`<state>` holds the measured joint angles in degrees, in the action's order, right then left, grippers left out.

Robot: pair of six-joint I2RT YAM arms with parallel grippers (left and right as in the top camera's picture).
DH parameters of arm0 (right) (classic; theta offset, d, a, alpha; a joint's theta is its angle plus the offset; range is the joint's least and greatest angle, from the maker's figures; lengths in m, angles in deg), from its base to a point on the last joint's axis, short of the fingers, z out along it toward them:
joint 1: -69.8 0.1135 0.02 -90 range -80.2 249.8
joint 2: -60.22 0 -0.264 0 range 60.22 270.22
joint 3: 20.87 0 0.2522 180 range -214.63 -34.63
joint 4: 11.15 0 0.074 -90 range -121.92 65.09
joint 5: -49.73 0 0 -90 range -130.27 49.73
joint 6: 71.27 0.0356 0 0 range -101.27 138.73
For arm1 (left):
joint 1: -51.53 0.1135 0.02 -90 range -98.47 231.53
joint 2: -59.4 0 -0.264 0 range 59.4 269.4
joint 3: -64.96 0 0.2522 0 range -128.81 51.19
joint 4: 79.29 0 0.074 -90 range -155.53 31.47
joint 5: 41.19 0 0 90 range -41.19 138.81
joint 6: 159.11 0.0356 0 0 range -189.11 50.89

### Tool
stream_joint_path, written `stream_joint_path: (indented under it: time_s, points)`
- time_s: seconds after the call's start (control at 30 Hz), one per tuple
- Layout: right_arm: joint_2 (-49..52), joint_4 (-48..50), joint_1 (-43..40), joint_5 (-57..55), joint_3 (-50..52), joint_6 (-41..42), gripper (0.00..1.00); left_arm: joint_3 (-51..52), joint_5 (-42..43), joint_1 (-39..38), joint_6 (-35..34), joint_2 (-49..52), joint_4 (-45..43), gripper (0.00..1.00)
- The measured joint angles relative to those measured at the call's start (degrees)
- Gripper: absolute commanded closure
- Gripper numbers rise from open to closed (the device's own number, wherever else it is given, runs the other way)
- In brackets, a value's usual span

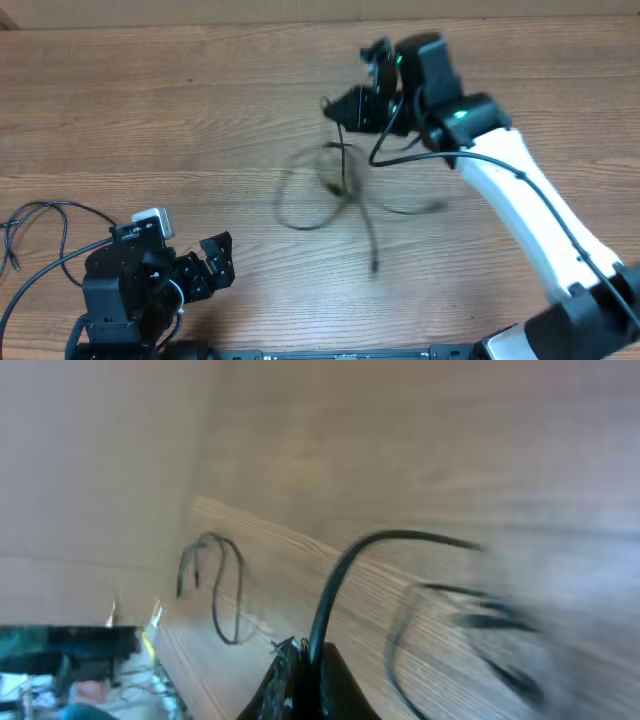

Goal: Untangle cables

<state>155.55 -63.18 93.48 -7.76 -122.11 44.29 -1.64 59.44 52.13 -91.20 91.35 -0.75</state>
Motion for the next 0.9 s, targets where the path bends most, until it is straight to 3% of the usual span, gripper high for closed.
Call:
stream_joint_path:
  time_s: [0.13, 0.33, 0.9]
  points:
    - [-1.1, -7.6, 0.1, -3.4, -8.7, -3.7, 0.96, 0.0, 0.0, 0.0, 0.0, 0.0, 0.0, 0.0]
    - [-1.1, -13.9, 0.1, -8.6, -13.0, -8.3, 0.96, 0.0, 0.0, 0.0, 0.0, 0.0, 0.0, 0.01]
    - [-1.1, -21.4, 0.1, -17.0, -13.6, -11.5, 0.96, 0.0, -2.4, 0.0, 1.4, 0.0, 0.0, 0.01]
